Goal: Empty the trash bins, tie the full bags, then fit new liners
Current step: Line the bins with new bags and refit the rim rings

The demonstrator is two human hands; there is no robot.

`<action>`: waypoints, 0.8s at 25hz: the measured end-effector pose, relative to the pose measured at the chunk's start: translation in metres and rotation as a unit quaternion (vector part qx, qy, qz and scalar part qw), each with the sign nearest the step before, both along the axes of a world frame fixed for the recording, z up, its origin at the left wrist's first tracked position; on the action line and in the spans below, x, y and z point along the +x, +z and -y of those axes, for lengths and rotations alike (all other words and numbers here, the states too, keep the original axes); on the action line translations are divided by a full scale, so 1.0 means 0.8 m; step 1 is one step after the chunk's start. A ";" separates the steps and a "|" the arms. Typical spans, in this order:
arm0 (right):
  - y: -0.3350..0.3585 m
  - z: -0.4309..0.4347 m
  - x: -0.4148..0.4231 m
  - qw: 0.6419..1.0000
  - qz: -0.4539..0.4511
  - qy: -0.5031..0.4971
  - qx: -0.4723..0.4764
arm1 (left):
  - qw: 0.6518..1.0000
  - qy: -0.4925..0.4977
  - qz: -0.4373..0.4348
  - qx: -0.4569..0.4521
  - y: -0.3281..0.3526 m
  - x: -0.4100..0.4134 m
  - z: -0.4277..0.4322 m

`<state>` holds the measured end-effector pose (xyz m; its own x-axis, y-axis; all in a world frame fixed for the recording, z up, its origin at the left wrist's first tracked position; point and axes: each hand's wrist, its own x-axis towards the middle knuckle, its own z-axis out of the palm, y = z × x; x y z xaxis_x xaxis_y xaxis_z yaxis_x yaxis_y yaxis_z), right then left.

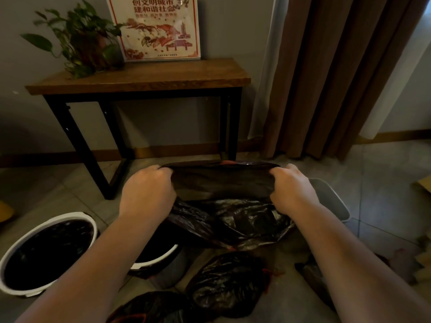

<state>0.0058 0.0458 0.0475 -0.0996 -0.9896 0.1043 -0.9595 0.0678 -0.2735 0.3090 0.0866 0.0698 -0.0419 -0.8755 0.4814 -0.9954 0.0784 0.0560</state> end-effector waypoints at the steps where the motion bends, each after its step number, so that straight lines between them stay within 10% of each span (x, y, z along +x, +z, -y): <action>1: -0.001 0.001 0.000 1.000 -0.003 0.000 0.011 | 1.000 -0.001 0.012 0.026 -0.001 0.005 0.003; 9: 0.000 -0.003 -0.003 0.999 -0.031 -0.028 0.010 | 0.935 -0.067 0.217 0.271 -0.034 0.012 0.008; 20: -0.008 0.007 0.007 0.993 -0.008 -0.012 -0.120 | 0.992 0.002 0.093 0.081 -0.051 -0.003 0.025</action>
<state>0.0115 0.0398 0.0415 -0.1197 -0.9337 0.3375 -0.9625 0.0258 -0.2700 0.3064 0.0667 0.0289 -0.1133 -0.9411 0.3185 -0.9899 0.0794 -0.1173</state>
